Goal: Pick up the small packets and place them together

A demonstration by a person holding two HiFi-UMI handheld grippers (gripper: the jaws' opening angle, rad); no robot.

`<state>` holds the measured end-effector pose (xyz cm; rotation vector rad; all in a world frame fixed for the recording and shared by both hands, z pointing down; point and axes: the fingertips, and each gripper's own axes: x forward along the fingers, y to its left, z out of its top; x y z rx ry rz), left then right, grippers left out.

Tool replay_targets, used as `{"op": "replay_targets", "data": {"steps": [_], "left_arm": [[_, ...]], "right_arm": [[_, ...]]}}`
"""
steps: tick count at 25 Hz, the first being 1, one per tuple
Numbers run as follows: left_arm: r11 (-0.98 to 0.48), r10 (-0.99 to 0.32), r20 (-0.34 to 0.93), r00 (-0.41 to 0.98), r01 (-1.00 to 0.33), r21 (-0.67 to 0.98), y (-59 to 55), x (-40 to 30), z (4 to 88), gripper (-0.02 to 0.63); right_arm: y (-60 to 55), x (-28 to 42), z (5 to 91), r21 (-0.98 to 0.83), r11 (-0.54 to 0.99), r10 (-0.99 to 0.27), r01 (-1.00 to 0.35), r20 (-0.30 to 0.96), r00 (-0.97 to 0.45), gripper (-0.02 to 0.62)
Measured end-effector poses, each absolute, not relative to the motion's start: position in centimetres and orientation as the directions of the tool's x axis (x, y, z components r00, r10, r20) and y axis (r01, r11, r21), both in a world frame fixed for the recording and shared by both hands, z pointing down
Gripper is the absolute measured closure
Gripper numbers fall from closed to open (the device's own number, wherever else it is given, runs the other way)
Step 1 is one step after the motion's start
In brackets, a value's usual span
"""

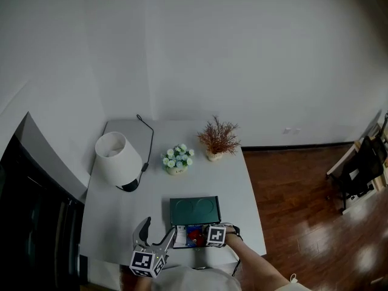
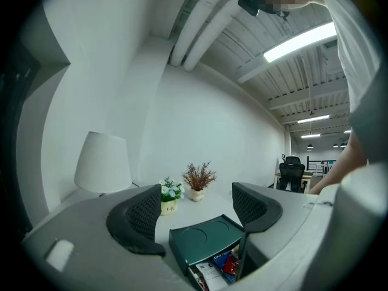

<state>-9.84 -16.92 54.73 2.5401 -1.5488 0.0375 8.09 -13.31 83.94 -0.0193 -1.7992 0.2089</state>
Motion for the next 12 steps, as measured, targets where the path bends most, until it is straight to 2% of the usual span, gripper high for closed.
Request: {"op": "replay_targets", "data": {"steps": [1, 3, 8, 12], "left_arm": [[-0.443, -0.882, 0.113, 0.458, -0.887, 0.132, -16.9, -10.0, 54.9, 0.256], [-0.434, -0.884, 0.123, 0.450, -0.890, 0.137, -16.8, -10.4, 55.1, 0.256], [-0.429, -0.884, 0.135, 0.447, -0.892, 0.141, -16.6, -10.8, 55.5, 0.256], [-0.437, -0.880, 0.137, 0.456, -0.888, 0.146, -16.7, -10.6, 55.6, 0.256]], "right_arm": [[-13.3, 8.1, 84.4, -0.148, 0.985, 0.125, -0.087, 0.967, -0.220, 0.368], [-12.8, 7.5, 84.1, -0.145, 0.987, 0.129, -0.065, 0.969, -0.209, 0.464], [-12.2, 7.5, 82.2, -0.119, 0.991, 0.103, -0.067, 0.974, -0.204, 0.508], [-12.2, 7.7, 79.9, -0.125, 0.983, 0.084, -0.137, 0.959, -0.271, 0.581]]}}
